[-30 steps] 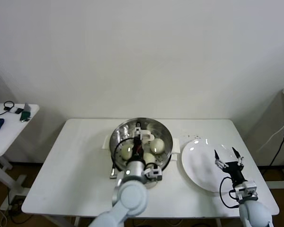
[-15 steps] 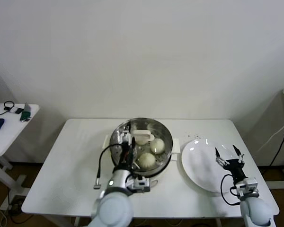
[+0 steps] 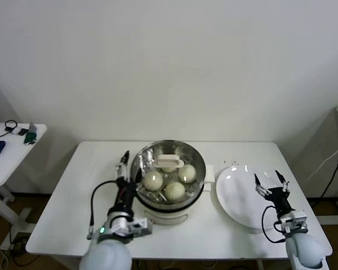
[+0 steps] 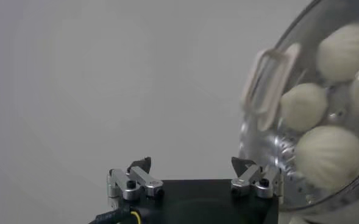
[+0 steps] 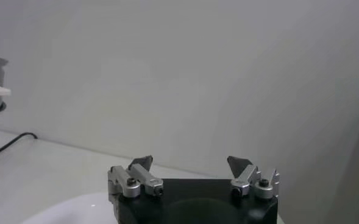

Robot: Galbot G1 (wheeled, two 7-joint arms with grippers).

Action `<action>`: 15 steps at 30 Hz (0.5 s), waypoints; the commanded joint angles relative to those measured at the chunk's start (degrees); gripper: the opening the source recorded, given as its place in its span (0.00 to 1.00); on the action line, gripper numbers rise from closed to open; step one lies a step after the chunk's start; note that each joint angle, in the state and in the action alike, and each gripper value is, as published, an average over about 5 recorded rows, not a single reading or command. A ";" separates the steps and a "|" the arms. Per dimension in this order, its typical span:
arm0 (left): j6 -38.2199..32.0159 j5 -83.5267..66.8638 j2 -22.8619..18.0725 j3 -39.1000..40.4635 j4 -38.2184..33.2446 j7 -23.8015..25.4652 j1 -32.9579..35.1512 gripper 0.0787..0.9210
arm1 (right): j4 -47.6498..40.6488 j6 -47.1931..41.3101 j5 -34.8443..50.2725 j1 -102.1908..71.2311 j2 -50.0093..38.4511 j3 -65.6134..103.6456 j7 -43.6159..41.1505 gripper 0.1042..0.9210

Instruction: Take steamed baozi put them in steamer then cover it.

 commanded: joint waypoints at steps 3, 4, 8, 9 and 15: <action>-36.68 -41.30 -3.80 -30.85 4.62 -14.38 13.69 0.88 | 1.60 0.25 1.50 -1.41 -0.06 -0.67 -0.30 0.88; -38.21 -43.85 -4.72 -32.24 5.65 -13.62 14.31 0.88 | 1.75 0.28 1.60 -1.63 -0.07 -0.74 -0.34 0.88; -41.61 -52.48 -8.77 -36.69 10.97 -10.98 15.75 0.88 | 2.66 0.35 2.08 -2.70 -0.10 -1.25 -0.52 0.88; -42.02 -54.41 -9.68 -37.51 12.23 -10.37 15.94 0.88 | 2.88 0.37 2.16 -2.96 -0.11 -1.39 -0.57 0.88; -44.86 -61.62 -12.52 -39.73 19.01 -7.24 16.83 0.88 | 3.70 1.45 3.22 -4.25 0.03 -1.81 -0.94 0.88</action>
